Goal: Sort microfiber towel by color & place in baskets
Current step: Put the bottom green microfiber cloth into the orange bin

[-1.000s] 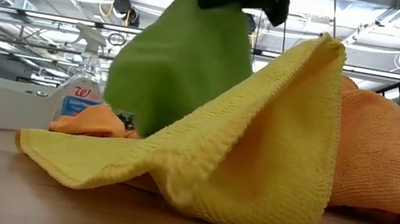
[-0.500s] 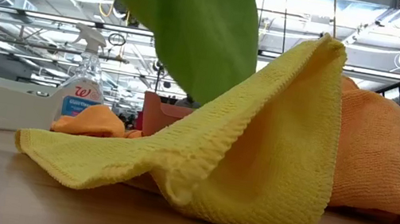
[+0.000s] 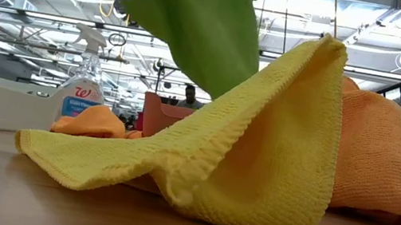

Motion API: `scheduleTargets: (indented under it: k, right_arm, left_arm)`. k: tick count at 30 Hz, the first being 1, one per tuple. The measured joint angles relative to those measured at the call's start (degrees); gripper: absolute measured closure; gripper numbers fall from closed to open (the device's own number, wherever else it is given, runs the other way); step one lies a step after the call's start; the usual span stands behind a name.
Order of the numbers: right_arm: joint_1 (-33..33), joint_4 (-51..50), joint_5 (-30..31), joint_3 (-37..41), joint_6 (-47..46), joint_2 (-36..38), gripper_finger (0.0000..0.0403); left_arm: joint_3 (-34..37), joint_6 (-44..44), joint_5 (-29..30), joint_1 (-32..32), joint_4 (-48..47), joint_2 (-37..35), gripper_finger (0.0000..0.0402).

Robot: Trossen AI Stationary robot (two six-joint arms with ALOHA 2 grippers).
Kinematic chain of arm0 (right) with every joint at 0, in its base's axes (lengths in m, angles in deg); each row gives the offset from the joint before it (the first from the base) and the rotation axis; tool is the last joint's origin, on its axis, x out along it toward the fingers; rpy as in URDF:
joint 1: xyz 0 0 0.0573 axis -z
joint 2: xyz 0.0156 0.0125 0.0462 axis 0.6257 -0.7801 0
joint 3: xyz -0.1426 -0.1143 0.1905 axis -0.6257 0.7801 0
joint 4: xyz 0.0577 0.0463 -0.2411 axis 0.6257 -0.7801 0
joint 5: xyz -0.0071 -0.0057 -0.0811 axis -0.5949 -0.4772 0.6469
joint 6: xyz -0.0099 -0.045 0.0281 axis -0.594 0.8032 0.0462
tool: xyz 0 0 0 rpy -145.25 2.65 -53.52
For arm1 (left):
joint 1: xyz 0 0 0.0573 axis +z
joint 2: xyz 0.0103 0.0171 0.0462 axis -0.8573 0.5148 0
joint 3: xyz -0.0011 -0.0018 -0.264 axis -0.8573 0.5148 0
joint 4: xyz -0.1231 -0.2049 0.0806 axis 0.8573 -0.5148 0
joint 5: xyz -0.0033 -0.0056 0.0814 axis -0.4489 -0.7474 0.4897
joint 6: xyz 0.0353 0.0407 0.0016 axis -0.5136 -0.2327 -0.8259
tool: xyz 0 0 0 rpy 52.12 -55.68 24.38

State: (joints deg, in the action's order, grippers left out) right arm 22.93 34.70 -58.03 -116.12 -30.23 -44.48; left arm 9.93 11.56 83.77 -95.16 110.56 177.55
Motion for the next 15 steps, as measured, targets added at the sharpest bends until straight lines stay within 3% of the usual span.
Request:
scheduleTargets:
  k: [4,9,12,15]
  right_arm:
    - [1.4,1.0,-0.1,0.0,1.4,0.0,0.0397]
    - [2.0,0.5,-1.1,0.0,1.9,0.0,0.0397]
    - [2.0,0.4,-1.8,0.0,2.5,0.0,0.0397]
    - [2.0,-0.1,-1.8,0.0,3.3,0.0,0.0397]
  left_arm:
    - [0.0,3.9,-4.1,4.4,-0.1,0.0,0.001]
    - [0.0,8.6,-4.2,11.2,-6.6,0.0,0.0021]
    - [0.0,9.0,-5.0,13.9,-8.8,0.0,0.0067]
    - [0.0,8.5,-6.4,16.5,-11.0,0.0,0.0152]
